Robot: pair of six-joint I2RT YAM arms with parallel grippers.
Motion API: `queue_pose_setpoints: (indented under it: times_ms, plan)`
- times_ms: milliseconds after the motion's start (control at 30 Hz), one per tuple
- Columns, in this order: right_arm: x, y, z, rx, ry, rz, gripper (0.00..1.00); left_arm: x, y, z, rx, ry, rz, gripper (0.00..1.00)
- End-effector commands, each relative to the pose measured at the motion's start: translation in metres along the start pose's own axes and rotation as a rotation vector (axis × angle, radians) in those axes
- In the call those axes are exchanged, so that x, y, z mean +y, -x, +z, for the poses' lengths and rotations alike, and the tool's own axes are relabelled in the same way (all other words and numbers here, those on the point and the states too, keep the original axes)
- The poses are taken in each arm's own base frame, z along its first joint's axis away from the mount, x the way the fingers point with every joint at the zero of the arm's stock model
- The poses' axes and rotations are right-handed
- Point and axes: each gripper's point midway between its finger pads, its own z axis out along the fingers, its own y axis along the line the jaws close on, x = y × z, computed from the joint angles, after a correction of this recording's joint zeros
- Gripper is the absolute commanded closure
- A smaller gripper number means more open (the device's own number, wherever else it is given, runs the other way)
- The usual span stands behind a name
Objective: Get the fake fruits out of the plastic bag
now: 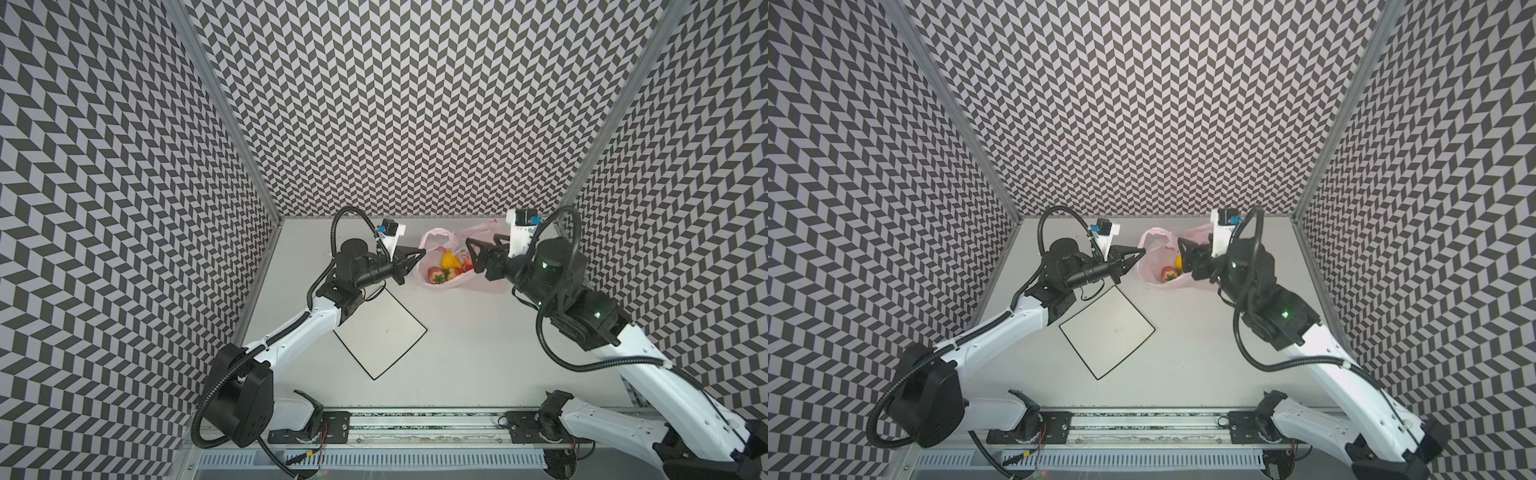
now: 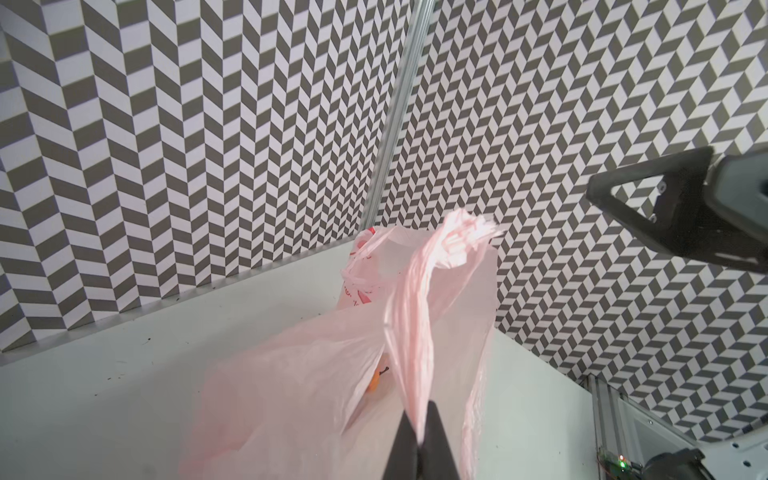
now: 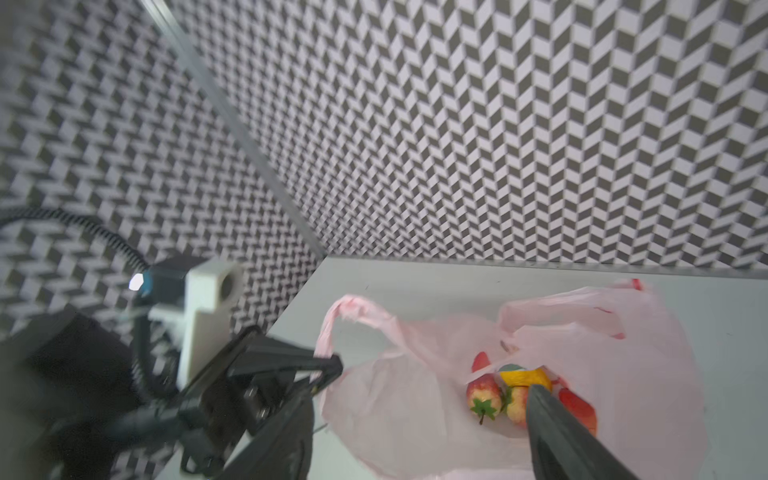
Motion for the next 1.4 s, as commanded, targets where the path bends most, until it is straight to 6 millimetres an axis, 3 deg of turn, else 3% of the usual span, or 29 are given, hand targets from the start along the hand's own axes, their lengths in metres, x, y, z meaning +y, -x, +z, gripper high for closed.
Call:
queue_pose_setpoints:
  times_ms: [0,233,400,533,667,800,967,1100,1200,1367]
  plan:
    - [-0.048,-0.045,0.028,0.252,-0.303,-0.012,0.17,-0.004,0.02,-0.006,-0.085,0.03,-0.01,1.0]
    - [-0.07,-0.038,0.084,0.34,-0.399,-0.262,0.09,-0.003,0.018,-0.005,-0.084,0.041,-0.038,1.0]
    - [-0.082,-0.038,0.104,0.381,-0.441,-0.454,0.08,-0.001,0.016,-0.005,-0.081,0.053,-0.047,1.0]
    - [-0.089,-0.026,0.097,0.336,-0.496,-0.493,0.07,0.002,0.015,-0.005,-0.079,0.07,-0.053,1.0]
    - [-0.08,-0.01,0.085,0.294,-0.44,-0.549,0.06,0.004,0.014,-0.005,-0.076,0.081,-0.056,1.0]
    - [-0.054,-0.033,0.075,0.348,-0.221,-0.644,0.08,0.003,0.015,-0.005,-0.076,0.08,-0.056,1.0]
    - [-0.082,-0.051,0.072,0.393,-0.335,-0.771,0.1,0.003,0.014,-0.006,-0.074,0.08,-0.056,1.0]
    - [-0.089,-0.061,0.078,0.399,-0.358,-0.804,0.11,0.003,0.014,-0.006,-0.07,0.078,-0.058,1.0]
    - [-0.095,-0.059,0.084,0.37,-0.412,-0.779,0.19,0.003,0.014,-0.006,-0.067,0.081,-0.06,1.0]
    - [-0.1,-0.035,0.09,0.228,-0.512,-0.719,0.63,0.013,0.02,-0.006,-0.091,0.137,-0.109,1.0]
